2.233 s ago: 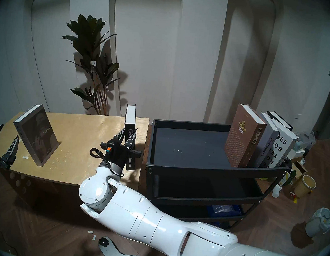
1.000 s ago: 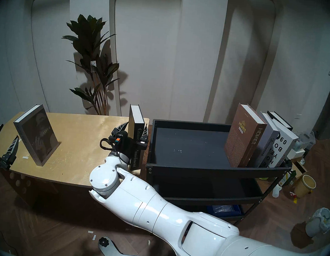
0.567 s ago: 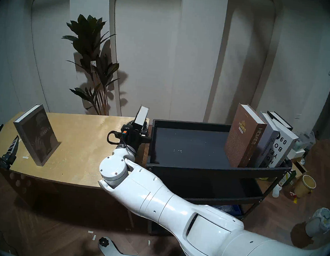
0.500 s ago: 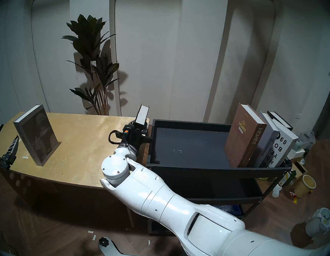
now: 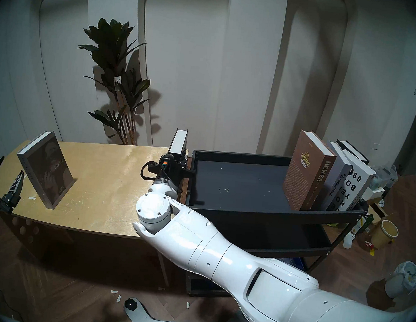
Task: Move the books from the display table onto the shelf, standing them upright with spines facing out and tallest at one end
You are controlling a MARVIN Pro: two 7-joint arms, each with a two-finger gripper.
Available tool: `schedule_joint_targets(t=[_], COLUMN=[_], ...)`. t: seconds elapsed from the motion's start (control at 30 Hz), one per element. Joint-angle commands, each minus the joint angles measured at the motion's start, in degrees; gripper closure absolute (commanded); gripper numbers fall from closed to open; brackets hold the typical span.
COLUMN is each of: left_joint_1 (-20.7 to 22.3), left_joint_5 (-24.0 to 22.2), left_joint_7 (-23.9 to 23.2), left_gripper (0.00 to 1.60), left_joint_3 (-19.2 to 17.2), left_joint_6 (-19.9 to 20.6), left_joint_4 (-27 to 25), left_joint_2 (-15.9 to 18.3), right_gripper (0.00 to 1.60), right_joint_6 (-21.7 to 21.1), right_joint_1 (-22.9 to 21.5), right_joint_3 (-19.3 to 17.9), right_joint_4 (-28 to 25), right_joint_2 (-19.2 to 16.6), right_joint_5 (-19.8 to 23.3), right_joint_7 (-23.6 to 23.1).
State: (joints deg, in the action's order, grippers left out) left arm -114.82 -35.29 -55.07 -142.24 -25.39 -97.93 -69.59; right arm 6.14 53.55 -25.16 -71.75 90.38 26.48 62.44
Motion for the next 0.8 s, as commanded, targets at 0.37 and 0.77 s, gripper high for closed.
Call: schedule_joint_targets(t=[0.37, 0.77], left_joint_1=[0.14, 0.20], left_joint_5=[-0.04, -0.03], left_joint_7=[-0.07, -0.05], left_gripper=[0.00, 0.00], left_joint_3=[-0.19, -0.13], left_joint_6=[-0.09, -0.11], left_joint_4=[-0.43, -0.26], left_joint_2=[0.30, 0.28], right_gripper=[1.60, 1.60], right_joint_6=[0.39, -5.08], right_joint_1=[-4.97, -6.18], right_joint_3=[-1.02, -4.33], right_joint_4=[-13.77, -23.51], right_joint_2=[0.47, -6.30], right_joint_5=[-5.35, -6.81], right_joint_7=[5.21, 7.92])
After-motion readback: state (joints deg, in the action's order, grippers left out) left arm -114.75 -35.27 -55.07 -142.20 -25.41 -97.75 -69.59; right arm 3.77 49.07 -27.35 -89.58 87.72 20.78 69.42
